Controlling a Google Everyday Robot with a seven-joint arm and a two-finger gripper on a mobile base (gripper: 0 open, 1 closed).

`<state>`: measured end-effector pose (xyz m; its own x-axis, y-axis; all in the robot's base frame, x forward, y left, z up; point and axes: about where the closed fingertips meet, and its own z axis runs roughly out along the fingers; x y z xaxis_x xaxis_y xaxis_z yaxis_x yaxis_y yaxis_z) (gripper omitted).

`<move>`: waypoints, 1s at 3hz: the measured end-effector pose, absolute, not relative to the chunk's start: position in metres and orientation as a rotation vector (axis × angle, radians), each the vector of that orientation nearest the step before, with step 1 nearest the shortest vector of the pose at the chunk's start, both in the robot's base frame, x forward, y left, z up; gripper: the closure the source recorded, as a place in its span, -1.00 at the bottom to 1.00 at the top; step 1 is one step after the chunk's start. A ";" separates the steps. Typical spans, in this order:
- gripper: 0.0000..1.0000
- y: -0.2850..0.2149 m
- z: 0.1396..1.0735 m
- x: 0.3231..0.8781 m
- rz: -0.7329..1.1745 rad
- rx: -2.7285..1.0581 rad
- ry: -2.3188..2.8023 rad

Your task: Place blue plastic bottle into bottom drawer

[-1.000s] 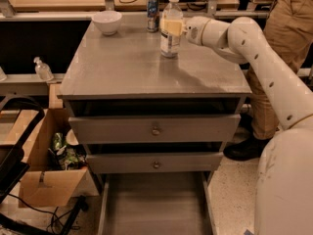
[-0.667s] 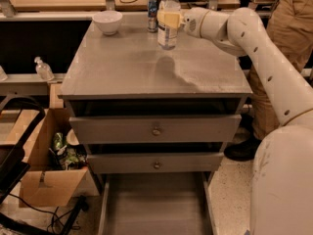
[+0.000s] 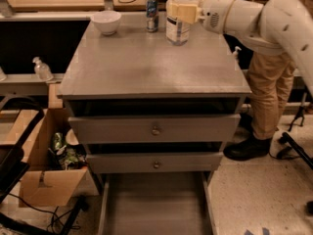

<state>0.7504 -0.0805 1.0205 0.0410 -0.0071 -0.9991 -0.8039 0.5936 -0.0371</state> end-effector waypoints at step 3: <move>1.00 -0.115 0.970 0.551 0.661 -0.838 1.466</move>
Offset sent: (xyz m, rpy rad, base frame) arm -0.2864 -0.1407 -0.1060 -0.2184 0.1408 -0.1067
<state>0.5507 -0.1152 0.9705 0.0249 -0.1091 -0.9937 -0.8171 0.5705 -0.0831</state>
